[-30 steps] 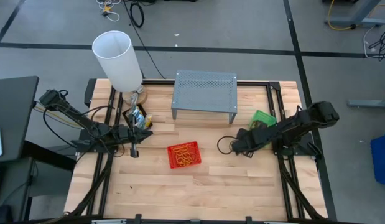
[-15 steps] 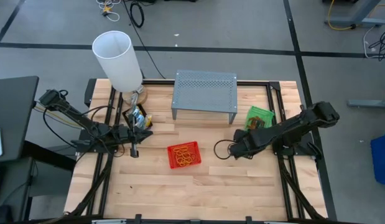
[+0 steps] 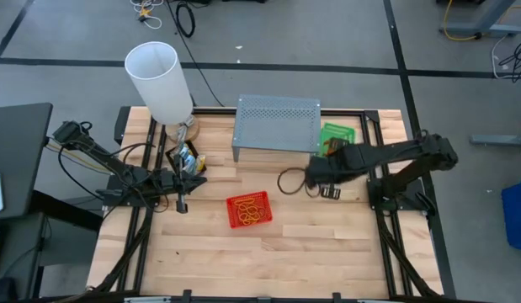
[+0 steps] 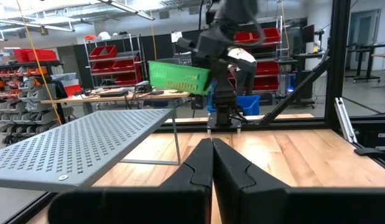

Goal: Pick & Place Office Desk Supplies
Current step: Put the green bin on the shelf

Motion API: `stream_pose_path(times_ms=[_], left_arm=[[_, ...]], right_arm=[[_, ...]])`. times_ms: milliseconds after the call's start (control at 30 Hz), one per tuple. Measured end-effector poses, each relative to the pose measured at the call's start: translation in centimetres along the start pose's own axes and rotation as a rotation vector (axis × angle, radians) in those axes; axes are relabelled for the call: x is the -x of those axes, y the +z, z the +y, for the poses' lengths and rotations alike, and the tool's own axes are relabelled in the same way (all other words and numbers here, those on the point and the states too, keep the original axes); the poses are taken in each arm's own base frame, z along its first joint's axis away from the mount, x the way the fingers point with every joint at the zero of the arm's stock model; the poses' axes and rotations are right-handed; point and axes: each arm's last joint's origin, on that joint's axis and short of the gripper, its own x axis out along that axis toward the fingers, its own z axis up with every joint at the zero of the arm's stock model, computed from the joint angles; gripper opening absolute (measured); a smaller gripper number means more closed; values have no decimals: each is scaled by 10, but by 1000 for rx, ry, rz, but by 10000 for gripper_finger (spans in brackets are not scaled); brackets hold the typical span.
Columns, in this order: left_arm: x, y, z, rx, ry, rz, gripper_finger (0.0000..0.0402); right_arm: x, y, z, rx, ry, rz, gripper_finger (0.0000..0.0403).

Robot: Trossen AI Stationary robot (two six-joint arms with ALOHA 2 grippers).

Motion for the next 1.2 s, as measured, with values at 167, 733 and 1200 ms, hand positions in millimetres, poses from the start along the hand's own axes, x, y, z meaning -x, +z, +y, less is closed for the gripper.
stream_pose_path(times_ms=[167,733,1200], left_arm=[[0,0,0,0,0,0,5],[0,-2,0,-6,-3,16,5],[0,-3,-1,7,-5,23,5]], right_arm=[[-13,13,-25,50,28,-11,27],[-55,65,-84,203,164,58,27],[-71,97,-100,181,192,143,27]])
